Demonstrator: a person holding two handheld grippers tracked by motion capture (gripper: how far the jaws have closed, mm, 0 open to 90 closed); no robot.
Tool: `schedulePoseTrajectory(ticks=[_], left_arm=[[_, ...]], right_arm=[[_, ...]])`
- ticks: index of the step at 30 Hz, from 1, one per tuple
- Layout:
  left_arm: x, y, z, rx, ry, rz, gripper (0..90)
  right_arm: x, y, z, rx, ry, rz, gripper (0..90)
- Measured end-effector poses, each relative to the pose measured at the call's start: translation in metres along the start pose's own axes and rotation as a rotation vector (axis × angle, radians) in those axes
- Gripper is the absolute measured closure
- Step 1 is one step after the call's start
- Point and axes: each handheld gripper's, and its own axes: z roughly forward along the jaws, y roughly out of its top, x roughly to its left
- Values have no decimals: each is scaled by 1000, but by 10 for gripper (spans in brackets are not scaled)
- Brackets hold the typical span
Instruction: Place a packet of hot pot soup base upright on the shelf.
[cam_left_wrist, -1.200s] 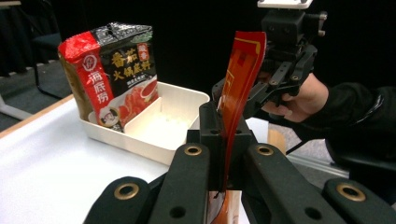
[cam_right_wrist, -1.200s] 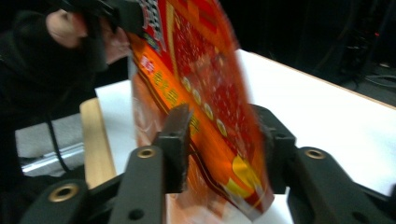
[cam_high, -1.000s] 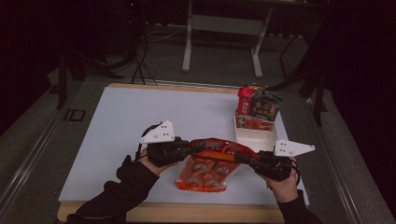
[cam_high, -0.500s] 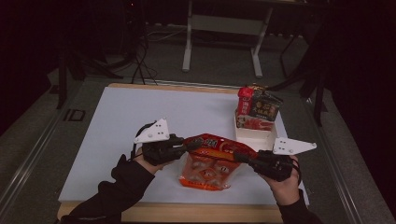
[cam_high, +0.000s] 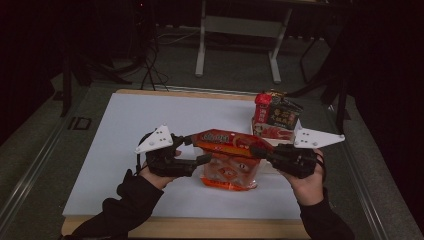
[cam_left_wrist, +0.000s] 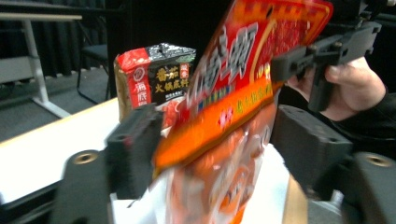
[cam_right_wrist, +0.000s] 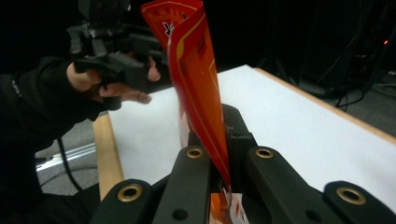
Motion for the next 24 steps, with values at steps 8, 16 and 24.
schedulePoseTrajectory(ticks=[8,16,24], left_arm=[[2,-15,-9,11,37,-14,93],[5,-33,-18,41,77,-61,13],[7,-62,-22,84,98,-87,13]], right_arm=[[-9,21,-12,-55,-11,3,900],[-24,41,-29,-101,-75,-4,900],[-48,52,-47,-128,-150,16,900]])
